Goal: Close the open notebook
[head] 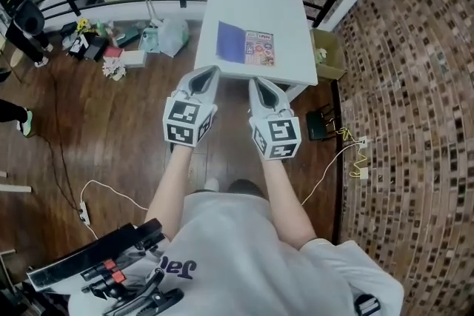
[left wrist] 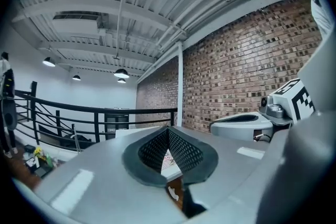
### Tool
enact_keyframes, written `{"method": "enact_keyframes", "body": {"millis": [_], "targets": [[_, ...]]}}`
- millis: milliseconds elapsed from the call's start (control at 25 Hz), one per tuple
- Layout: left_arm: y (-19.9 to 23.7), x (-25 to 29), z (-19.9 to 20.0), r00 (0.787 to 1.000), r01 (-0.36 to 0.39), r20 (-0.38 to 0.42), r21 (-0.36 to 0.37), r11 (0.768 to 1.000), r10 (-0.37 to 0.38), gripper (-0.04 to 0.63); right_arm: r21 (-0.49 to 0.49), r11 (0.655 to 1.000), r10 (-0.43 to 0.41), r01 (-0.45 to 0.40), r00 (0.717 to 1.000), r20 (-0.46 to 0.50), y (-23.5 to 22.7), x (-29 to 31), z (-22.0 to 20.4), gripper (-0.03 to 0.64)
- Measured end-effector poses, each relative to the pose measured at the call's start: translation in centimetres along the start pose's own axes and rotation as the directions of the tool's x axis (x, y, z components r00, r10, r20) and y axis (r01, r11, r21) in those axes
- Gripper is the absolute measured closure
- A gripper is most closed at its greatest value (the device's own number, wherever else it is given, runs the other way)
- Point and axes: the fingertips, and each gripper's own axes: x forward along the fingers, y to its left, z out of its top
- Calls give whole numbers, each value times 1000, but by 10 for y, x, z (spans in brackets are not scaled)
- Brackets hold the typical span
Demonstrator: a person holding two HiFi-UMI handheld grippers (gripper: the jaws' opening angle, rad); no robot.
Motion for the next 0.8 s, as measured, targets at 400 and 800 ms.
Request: {"method": "enact_keyframes", "body": {"millis": [400, 800], "targets": [[45, 109, -10, 999, 49, -24, 16, 999, -48, 580, 22, 1000, -11, 12, 999, -45, -72, 86, -20, 629], [106, 228, 4, 993, -101, -56, 32, 994, 102, 580, 17, 996, 93, -92, 995, -38, -189, 189, -13, 629]]}}
